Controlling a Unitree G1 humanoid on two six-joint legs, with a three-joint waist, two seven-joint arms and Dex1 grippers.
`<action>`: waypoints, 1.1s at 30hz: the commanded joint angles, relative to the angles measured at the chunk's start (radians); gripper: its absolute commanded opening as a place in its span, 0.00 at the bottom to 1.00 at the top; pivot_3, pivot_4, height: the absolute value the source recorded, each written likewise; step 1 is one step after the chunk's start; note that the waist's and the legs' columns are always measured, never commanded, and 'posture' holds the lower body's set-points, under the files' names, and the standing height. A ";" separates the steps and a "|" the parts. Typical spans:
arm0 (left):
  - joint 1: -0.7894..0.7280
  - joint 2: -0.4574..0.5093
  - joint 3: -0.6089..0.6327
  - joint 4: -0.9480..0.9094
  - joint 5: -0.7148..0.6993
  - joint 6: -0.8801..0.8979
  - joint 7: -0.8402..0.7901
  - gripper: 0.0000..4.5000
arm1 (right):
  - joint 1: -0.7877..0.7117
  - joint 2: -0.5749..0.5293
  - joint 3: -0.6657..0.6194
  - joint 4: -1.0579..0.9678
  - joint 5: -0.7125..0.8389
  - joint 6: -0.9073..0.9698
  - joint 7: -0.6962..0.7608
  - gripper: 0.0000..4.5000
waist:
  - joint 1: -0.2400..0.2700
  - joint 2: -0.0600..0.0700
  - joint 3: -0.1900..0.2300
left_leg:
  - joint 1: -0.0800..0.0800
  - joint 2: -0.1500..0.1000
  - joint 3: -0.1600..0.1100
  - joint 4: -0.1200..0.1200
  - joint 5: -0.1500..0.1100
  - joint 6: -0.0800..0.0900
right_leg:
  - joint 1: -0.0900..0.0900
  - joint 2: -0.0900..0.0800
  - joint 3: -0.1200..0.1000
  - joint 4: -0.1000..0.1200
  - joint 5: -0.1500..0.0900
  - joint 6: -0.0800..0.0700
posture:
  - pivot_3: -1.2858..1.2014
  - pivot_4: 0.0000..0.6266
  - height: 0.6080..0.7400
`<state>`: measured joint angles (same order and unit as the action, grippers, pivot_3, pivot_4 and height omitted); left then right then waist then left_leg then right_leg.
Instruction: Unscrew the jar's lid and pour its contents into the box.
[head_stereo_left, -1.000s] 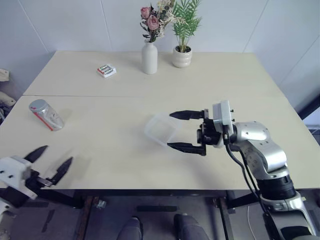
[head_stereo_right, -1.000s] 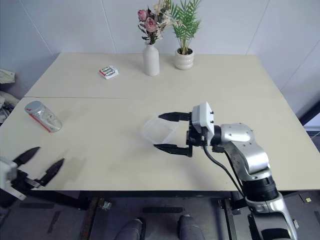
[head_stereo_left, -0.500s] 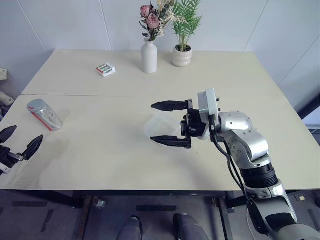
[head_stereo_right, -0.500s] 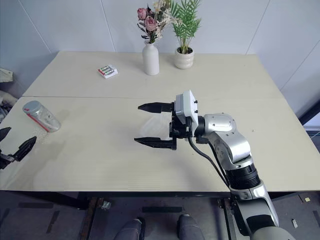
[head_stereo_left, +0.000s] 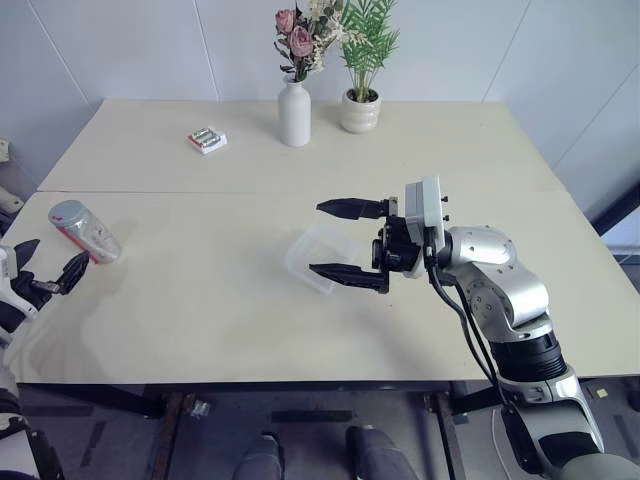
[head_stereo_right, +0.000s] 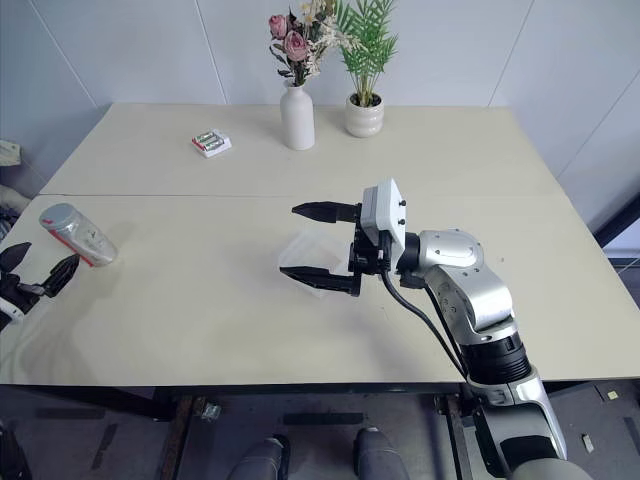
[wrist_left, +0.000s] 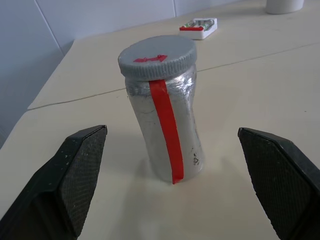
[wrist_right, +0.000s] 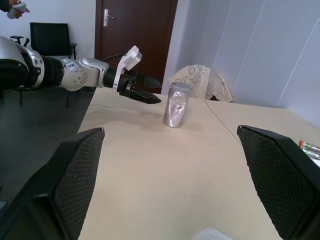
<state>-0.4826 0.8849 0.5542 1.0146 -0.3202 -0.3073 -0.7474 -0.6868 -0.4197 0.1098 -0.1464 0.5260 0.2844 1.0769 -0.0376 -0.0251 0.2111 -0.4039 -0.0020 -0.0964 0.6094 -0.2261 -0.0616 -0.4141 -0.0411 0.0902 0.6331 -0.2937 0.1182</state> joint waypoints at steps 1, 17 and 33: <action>-0.042 0.056 -0.010 0.048 0.022 -0.037 0.030 1.00 | 0.005 -0.012 -0.026 -0.048 0.004 -0.002 -0.016 1.00 | -0.001 0.000 0.000 | 0.000 0.000 0.000 0.001 0.000 0.000 | 0.000 0.000 0.000 0.001 0.000 0.000 | 0.52 0.24 1.00; -0.267 0.062 -0.144 0.228 0.126 -0.027 0.095 1.00 | 0.027 -0.034 -0.040 -0.104 0.018 0.031 -0.068 1.00 | 0.000 0.000 0.000 | 0.000 -0.001 0.000 0.003 0.001 0.000 | 0.000 0.000 0.000 0.005 0.000 0.001 | 0.52 0.24 1.00; -0.344 0.035 -0.189 0.280 0.190 0.014 0.216 1.00 | 0.059 -0.064 -0.072 -0.168 0.030 0.080 -0.124 1.00 | 0.001 -0.001 0.000 | 0.000 -0.001 -0.001 0.003 0.001 0.000 | 0.000 0.001 0.000 0.007 0.000 0.001 | 0.52 0.24 1.00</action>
<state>-0.8067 0.9135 0.3643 1.3011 -0.1339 -0.2931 -0.5473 -0.6319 -0.4750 0.0683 -0.2696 0.5382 0.3611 0.9640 -0.0368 -0.0257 0.2109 -0.4036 -0.0032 -0.0971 0.6127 -0.2251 -0.0611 -0.4142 -0.0405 0.0899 0.6397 -0.2941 0.1189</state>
